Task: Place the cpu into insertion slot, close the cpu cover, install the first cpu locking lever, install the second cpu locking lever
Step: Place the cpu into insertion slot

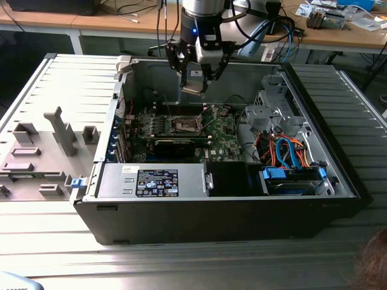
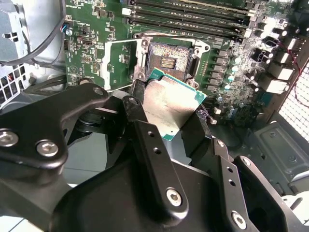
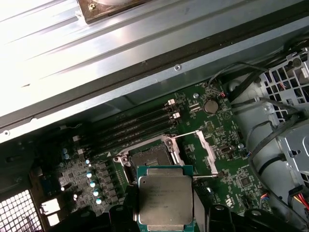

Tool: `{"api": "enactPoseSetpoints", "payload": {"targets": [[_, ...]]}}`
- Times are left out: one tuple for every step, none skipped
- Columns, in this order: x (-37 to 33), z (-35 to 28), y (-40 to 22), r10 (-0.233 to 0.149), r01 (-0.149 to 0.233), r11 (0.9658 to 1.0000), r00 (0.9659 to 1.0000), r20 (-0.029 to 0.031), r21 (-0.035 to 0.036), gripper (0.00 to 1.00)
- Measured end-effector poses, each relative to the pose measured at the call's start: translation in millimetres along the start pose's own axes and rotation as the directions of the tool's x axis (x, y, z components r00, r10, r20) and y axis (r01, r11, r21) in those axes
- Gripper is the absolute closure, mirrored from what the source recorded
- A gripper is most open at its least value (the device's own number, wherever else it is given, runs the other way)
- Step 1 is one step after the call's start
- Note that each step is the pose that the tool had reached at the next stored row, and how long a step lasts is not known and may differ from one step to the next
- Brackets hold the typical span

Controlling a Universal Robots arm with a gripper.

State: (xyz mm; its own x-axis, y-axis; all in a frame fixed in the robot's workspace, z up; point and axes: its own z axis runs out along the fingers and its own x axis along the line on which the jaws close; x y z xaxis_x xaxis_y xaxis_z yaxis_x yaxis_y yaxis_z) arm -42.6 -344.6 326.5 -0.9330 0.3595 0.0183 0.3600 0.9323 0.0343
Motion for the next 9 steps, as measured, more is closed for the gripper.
{"api": "enactPoseSetpoints", "payload": {"targets": [[0.0, 0.1, 0.0, 0.004, -0.004, 1.0, 1.0, 0.0001, -0.0001, 0.45], [0.0, 0.1, 0.0, 0.006, -0.006, 1.0, 1.0, 0.0002, -0.0001, 0.45], [0.0, 0.2, 0.0, 0.009, -0.009, 1.0, 1.0, 0.0003, -0.0002, 0.45], [0.0, 0.3, 0.0, 0.011, -0.011, 0.9999, 0.9999, 0.0004, -0.0002, 0.45], [0.0, 0.3, 0.0, 0.012, -0.012, 0.9999, 0.9999, 0.0004, -0.0002, 0.45], [0.0, 0.4, 0.0, 0.015, -0.015, 0.9999, 0.9999, 0.0005, -0.0003, 0.45], [0.0, 0.5, 0.0, 0.018, -0.018, 0.9998, 0.9998, 0.0006, -0.0003, 0.45], [0.0, 0.6, 0.0, 0.019, -0.019, 0.9998, 0.9998, 0.0006, -0.0004, 0.45], [0.0, 0.6, 0.0, 0.021, -0.021, 0.9998, 0.9998, 0.0007, -0.0004, 0.45]]}}
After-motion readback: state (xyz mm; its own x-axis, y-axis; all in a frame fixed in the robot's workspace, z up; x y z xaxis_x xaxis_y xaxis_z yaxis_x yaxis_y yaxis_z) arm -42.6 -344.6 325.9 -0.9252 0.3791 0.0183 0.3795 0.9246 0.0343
